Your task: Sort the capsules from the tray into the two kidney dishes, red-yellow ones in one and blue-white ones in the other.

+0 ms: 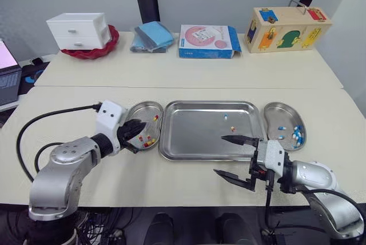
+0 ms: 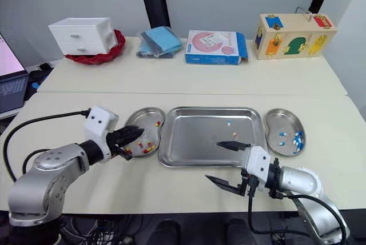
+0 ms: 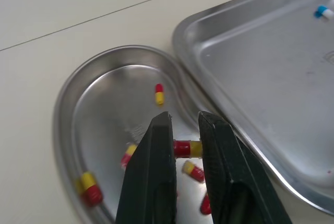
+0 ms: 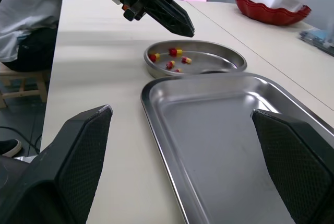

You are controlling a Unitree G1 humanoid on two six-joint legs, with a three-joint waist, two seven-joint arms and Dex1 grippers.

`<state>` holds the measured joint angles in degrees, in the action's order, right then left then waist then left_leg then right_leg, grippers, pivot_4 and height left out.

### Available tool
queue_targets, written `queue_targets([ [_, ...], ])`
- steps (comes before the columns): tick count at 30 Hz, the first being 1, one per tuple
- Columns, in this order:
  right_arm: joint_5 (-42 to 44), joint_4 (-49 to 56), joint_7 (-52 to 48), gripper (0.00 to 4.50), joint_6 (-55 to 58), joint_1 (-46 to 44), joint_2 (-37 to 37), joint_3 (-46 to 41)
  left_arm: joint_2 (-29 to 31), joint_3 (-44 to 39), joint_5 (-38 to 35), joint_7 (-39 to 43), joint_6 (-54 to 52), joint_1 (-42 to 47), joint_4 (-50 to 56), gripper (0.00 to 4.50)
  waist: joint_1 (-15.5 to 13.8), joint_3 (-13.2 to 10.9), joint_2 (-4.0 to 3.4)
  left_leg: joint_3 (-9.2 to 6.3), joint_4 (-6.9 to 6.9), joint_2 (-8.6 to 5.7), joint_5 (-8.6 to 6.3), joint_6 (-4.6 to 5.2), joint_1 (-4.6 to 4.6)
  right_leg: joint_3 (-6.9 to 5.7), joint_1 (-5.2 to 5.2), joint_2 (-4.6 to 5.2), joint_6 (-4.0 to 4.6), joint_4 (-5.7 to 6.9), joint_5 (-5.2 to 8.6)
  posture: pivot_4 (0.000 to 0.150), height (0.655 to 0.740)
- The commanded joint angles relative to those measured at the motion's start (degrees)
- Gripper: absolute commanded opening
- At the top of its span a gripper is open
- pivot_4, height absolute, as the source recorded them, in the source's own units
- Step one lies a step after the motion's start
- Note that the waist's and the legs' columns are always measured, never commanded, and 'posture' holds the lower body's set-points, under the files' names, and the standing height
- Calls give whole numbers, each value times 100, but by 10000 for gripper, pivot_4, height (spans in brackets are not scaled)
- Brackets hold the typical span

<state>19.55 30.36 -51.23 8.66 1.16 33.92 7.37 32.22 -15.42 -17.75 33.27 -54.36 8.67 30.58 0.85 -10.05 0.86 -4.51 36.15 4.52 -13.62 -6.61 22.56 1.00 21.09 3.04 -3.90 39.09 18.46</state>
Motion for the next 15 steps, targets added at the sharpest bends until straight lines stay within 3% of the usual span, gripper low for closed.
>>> queue_targets([
  [1, 73, -20, -9, 45000, -16, -87, -85, 100, -38, -167, -5, -218, 370, 12, 58, 3707, -20, 0, 0, 0, 0, 0, 0, 0, 0, 1, 0, 0, 0, 0, 0, 1500, 7078],
  [4, 66, -62, 41, 45000, 13, -149, -128, 114, -180, -291, -17, -436, 686, 77, -146, 3707, -31, 0, 0, 1, 0, 0, 0, 0, 0, 2, 1, 0, 0, 0, 0, 1500, 7078],
  [15, 82, -22, 153, 45000, 118, -123, -83, -7, -68, -299, -283, -323, 999, 61, -438, 40100, -34, 0, 0, 0, -1, 0, 0, 0, 0, 2, 3, -1, 1, 2, 0, 1500, 7078],
])
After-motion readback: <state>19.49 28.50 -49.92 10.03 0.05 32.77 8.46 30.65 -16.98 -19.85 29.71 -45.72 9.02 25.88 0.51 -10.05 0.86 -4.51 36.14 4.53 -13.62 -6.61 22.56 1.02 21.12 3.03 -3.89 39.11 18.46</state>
